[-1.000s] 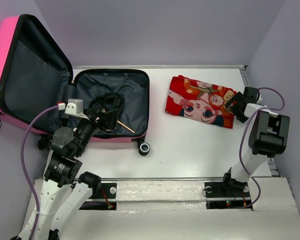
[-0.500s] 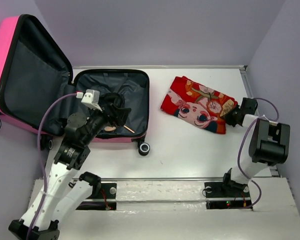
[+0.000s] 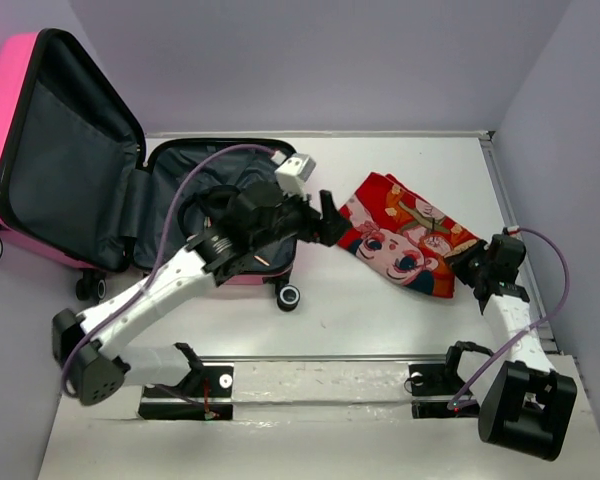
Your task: Pack the luggage
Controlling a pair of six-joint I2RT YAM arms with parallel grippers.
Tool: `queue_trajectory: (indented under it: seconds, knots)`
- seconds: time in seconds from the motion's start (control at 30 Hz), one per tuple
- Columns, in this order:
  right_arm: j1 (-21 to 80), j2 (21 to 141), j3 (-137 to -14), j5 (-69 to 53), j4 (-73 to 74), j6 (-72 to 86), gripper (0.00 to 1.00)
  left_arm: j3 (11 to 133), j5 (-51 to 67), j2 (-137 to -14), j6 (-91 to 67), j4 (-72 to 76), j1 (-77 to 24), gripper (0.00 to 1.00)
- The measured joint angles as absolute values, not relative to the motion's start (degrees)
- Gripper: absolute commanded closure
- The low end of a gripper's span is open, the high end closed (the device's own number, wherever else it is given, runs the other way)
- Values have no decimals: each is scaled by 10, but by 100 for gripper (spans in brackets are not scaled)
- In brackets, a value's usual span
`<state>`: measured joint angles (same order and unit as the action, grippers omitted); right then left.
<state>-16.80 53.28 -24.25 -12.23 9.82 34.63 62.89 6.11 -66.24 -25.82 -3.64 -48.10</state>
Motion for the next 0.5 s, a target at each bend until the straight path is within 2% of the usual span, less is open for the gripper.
queue_trajectory:
  seconds: [0.2, 0.3, 0.5]
  knots:
    - [-168, 540, -243, -135, 99, 345, 93, 877, -28, -936, -204, -106, -489, 1]
    - [-168, 538, -242, -149, 98, 343, 93, 1078, -35, -1130, -163, -163, -477, 1]
    - [-168, 509, -227, -173, 98, 340, 93, 1315, -30, -1378, -135, -251, -448, 1]
